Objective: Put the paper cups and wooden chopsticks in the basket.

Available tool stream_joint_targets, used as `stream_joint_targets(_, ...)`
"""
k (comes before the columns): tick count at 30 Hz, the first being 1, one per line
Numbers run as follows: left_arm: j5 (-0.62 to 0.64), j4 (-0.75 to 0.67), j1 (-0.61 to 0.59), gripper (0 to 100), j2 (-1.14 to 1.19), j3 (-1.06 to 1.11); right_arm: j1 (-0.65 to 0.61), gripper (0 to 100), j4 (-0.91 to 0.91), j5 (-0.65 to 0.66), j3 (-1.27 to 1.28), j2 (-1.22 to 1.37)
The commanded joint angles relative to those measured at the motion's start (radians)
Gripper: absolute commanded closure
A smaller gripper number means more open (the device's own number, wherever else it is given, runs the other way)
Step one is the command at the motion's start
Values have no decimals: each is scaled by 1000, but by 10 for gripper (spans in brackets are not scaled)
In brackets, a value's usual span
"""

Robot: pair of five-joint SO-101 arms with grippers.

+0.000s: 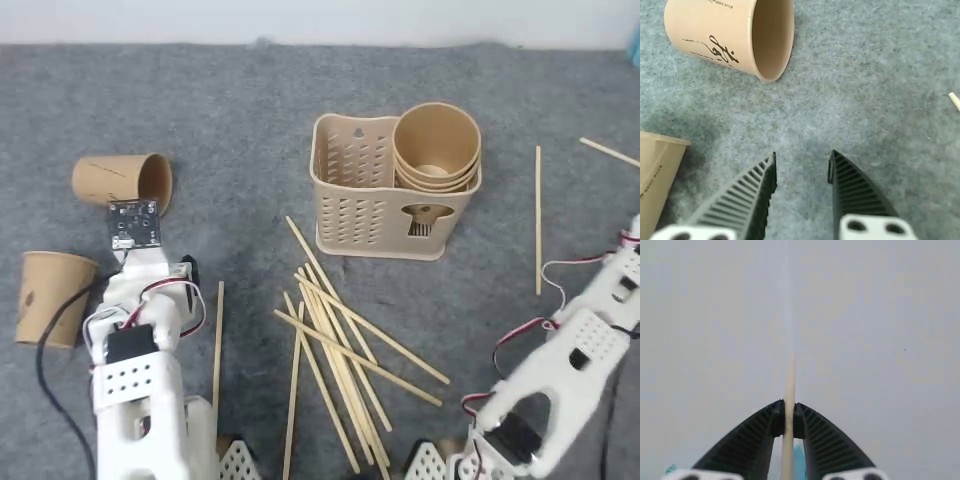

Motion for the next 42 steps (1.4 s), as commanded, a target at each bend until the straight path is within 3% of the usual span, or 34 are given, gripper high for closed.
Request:
stream_joint_targets(1, -3, -29, 0, 834, -3, -30, 13, 992, -5, -14, -86, -7)
stream_joint_targets(6, -3, -29, 2, 834, -3, -30, 58, 992, 5, -78, -124, 18)
stream_joint_targets(15, -3, -29, 2, 834, -3, -30, 105, 992, 223, -160, -129, -8)
stream_joint_targets(19, -3, -29, 2, 834, -3, -30, 136, 992, 536, -265, -129, -108)
stream_joint_targets(22, -3, -29, 2, 834, -3, -30, 150, 992, 878, -334, -127, -232)
stream_joint_targets(27, -3, -29, 2, 834, -3, -30, 139, 992, 1363, -347, -126, -397)
stream_joint_targets(34, -6, -29, 2, 834, -3, -30, 105, 992, 1933, -109, -126, -541)
stream_joint_targets(42, -6, -29, 2, 834, -3, -30, 111, 992, 2265, 143, -126, -562)
